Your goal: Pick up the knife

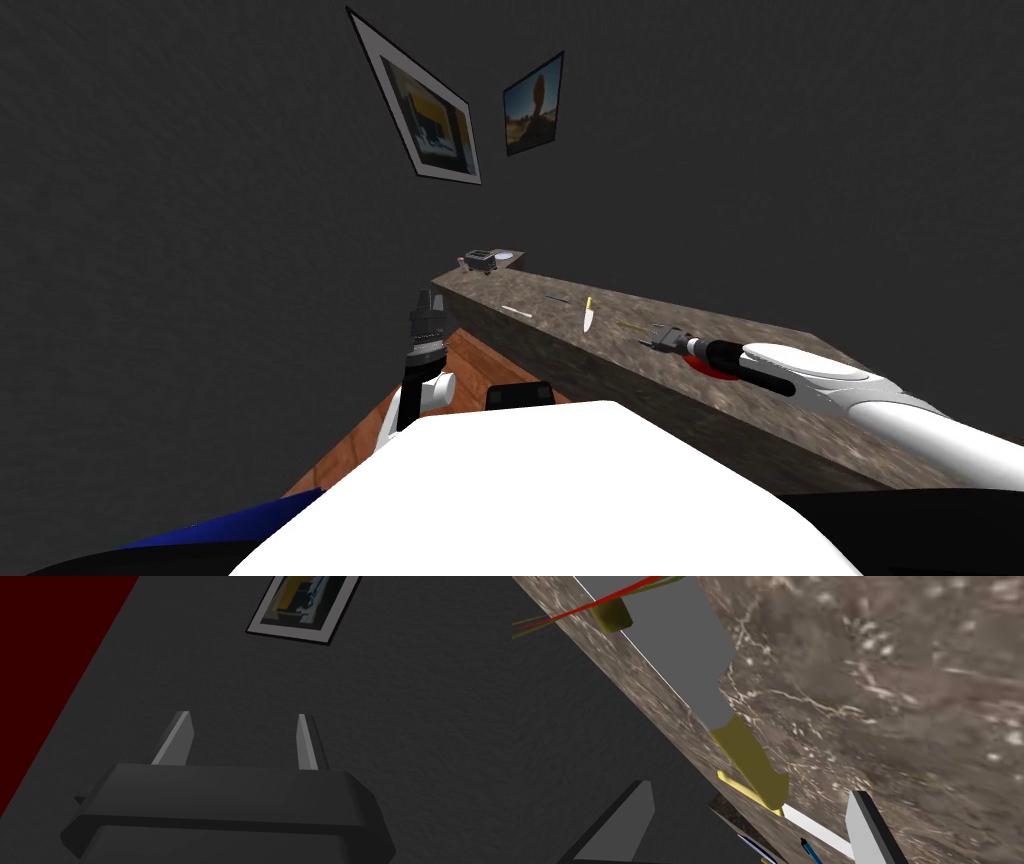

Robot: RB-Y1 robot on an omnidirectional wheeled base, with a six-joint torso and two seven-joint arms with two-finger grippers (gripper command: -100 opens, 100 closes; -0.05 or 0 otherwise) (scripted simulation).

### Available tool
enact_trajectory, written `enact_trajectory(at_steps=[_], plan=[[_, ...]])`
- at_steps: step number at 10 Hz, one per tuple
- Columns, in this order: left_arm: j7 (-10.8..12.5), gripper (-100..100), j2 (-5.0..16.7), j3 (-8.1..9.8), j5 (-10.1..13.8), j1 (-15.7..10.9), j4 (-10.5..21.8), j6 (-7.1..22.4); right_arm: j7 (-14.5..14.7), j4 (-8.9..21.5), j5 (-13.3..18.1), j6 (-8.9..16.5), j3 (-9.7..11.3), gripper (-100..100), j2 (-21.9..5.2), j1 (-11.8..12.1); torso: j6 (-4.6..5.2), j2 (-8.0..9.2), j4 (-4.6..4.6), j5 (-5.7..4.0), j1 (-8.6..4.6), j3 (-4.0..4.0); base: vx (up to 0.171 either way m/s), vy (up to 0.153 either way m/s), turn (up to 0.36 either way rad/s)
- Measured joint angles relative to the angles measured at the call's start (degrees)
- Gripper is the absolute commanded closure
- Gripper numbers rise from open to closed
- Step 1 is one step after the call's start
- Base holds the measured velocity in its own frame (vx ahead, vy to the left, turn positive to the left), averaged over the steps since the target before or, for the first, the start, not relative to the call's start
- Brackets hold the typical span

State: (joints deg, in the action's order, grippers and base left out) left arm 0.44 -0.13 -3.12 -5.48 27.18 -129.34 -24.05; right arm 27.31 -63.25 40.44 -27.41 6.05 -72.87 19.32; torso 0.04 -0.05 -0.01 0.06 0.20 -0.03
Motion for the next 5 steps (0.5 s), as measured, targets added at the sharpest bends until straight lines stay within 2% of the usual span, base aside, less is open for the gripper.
enact_trajectory(at_steps=[2, 3, 4, 5], plan=[[0.0, 0, 0.0, 0.00, 0.0, 0.0, 0.0, 0.0, 0.6, 2.0, 1.6, 0.3, 1.2, -100, -1.7, 0.0, 0.01, 0.04, 0.01, -0.01, -0.04, 0.02, 0.015, 0.030, 0.028], [0.0, 0, 0.0, 0.00, 0.0, 0.0, 0.0, 0.0, 0.8, 3.3, 1.9, 0.0, 1.5, -100, -1.6, -0.7, 0.02, 0.09, 0.02, -0.03, -0.10, 0.05, 0.016, 0.044, 0.145], [0.0, 0, 0.0, 0.00, 0.0, 0.0, 0.0, 0.0, 1.5, 3.6, 2.4, 0.2, 1.3, -100, -2.4, 0.8, -0.02, 0.09, 0.02, -0.02, -0.04, 0.05, 0.019, 0.034, 0.065], [0.0, 0, 0.0, 0.00, 0.0, 0.0, 0.0, 0.0, 1.8, 4.4, 2.8, 0.2, 1.6, -100, -3.0, 0.8, 0.01, 0.07, 0.02, -0.02, -0.06, 0.04, 0.012, 0.013, -0.019]])
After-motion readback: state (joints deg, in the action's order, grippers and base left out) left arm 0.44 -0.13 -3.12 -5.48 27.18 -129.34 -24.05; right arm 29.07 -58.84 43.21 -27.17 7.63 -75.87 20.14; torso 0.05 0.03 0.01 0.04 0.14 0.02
